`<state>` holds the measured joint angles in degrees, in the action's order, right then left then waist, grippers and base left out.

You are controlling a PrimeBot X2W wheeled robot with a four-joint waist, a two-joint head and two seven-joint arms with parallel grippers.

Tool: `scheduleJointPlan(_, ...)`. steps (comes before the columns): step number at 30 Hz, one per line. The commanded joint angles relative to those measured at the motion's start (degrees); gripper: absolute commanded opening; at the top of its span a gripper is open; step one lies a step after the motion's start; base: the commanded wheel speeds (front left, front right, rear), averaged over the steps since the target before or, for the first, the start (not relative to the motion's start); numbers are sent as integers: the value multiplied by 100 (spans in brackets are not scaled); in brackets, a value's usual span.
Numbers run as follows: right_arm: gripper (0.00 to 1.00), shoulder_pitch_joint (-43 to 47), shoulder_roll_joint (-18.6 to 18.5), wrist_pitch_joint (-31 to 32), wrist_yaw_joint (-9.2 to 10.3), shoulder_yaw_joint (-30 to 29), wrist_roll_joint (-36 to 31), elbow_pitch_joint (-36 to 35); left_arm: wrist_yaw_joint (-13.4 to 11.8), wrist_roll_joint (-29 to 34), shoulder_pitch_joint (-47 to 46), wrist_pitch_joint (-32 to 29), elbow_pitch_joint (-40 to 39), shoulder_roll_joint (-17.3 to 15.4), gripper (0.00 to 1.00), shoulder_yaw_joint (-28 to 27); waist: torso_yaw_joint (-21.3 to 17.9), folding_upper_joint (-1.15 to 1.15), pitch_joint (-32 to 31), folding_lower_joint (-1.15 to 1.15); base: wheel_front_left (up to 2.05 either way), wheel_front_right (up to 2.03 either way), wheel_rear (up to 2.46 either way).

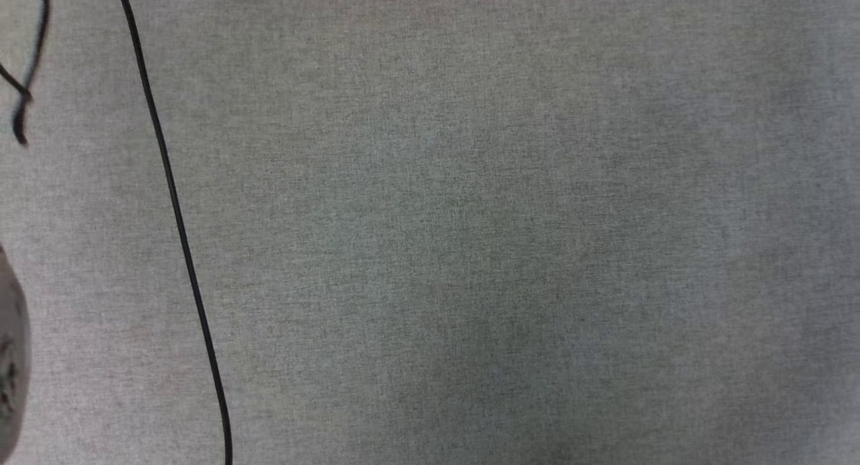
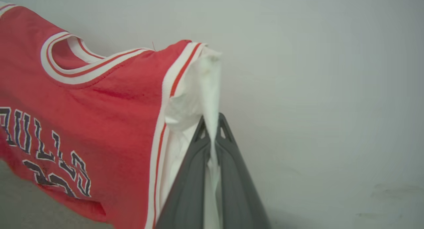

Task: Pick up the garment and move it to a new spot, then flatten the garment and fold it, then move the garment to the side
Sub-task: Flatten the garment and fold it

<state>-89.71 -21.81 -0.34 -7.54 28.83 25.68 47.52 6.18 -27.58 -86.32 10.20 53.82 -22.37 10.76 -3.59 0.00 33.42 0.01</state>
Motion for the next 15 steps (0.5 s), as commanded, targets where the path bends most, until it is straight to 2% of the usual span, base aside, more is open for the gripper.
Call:
scheduleJointPlan(1,0,123,-3,-37,10,56,59,23,32,-65,140,0,42,28,0,-4,-18,0,-28,-1,0,0,0)
scheduleJointPlan(7,0,1166,-85,-345,10,525,681,-41,125,-486,1200,154,123,137,0,104,-50,0,-405,-1,0,0,0)
scheduleJointPlan(10,0,1824,-155,-487,10,686,1008,-128,130,-777,1956,253,-103,204,0,213,-44,0,-651,-1,0,0,0)
scheduleJointPlan(15,0,2890,-305,-794,10,796,1433,-348,132,-1213,3316,405,-733,126,0,257,-40,0,-1044,-1,0,0,0)
